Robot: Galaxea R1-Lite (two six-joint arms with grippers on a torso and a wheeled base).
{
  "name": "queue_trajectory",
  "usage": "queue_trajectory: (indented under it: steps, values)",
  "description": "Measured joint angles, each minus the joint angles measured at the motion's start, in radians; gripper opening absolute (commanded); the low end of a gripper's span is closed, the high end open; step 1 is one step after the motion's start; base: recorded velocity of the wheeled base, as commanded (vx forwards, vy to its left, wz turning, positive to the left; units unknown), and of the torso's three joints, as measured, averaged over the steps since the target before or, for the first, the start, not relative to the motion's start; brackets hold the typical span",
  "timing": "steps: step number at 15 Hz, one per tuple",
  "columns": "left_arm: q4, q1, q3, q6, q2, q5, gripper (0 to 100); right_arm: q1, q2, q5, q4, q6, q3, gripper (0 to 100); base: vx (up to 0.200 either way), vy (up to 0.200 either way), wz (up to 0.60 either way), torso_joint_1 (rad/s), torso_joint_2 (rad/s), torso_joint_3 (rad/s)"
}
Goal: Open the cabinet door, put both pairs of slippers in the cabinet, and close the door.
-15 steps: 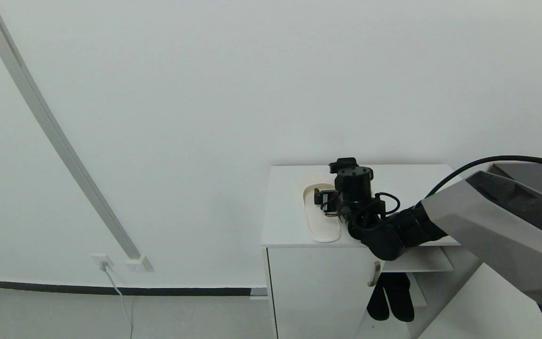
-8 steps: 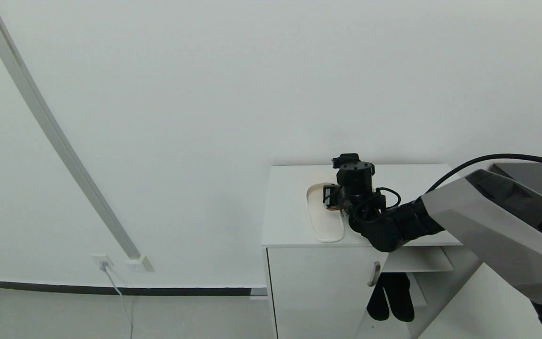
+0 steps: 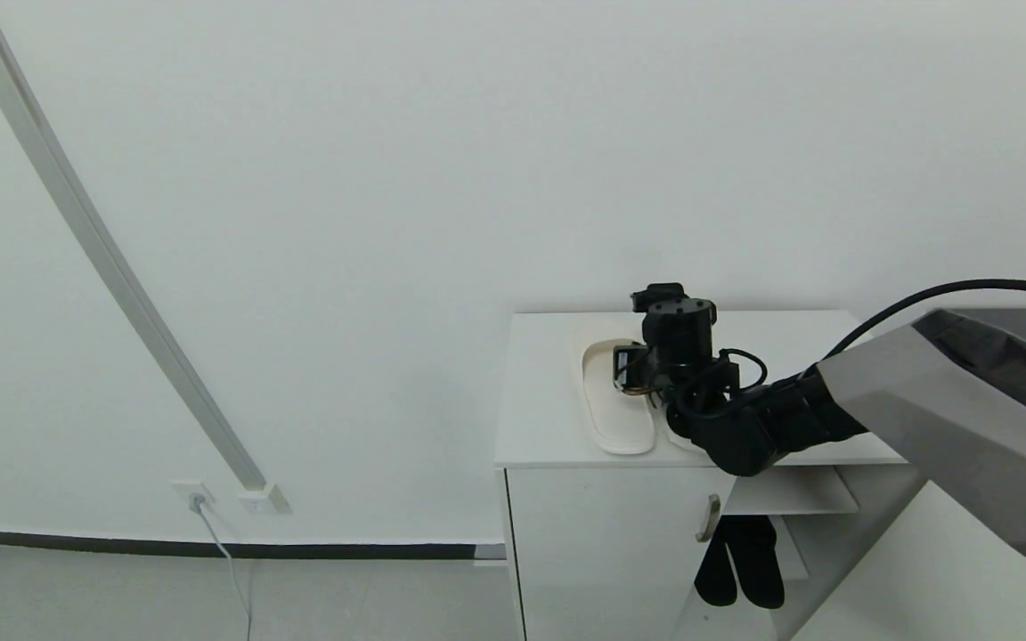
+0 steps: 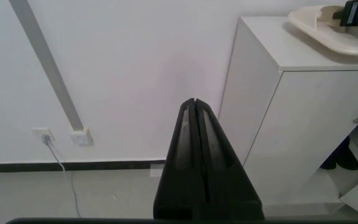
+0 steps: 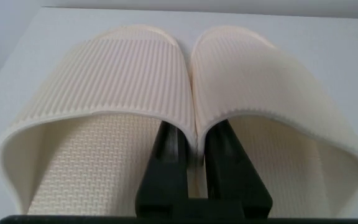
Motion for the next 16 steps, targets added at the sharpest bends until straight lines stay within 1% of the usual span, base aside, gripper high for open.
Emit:
queue_trajectory:
  steps: [2, 6, 10, 12, 14, 16]
  values:
    - [0.000, 0.000, 0.000, -0.001, 0.000, 0.002, 0, 0.011, -0.063, 0.019, -0.007, 0.004, 0.075, 0, 0.000, 0.000, 0.00, 0.000, 0.00, 0.000]
    - [0.000, 0.000, 0.000, 0.000, 0.000, 0.003, 0, 0.053, -0.228, 0.056, -0.044, 0.006, 0.297, 0, 0.000, 0.000, 0.00, 0.000, 0.00, 0.000]
    - [0.000, 0.000, 0.000, 0.006, 0.000, 0.000, 0, 0.107, -0.450, 0.134, -0.062, 0.006, 0.588, 0, 0.000, 0.000, 0.00, 0.000, 0.00, 0.000]
    - [0.000, 0.000, 0.000, 0.006, 0.000, 0.001, 0, 0.156, -0.561, 0.174, -0.063, 0.008, 0.727, 0, 0.000, 0.000, 0.00, 0.000, 0.00, 0.000]
    - [0.000, 0.000, 0.000, 0.007, 0.000, -0.001, 0, 0.211, -0.630, 0.192, -0.064, 0.017, 0.802, 0, 0.000, 0.000, 0.00, 0.000, 0.00, 0.000]
    - [0.000, 0.000, 0.000, 0.010, 0.000, -0.001, 0, 0.238, -0.654, 0.193, -0.065, 0.034, 0.823, 0, 0.000, 0.000, 0.00, 0.000, 0.00, 0.000]
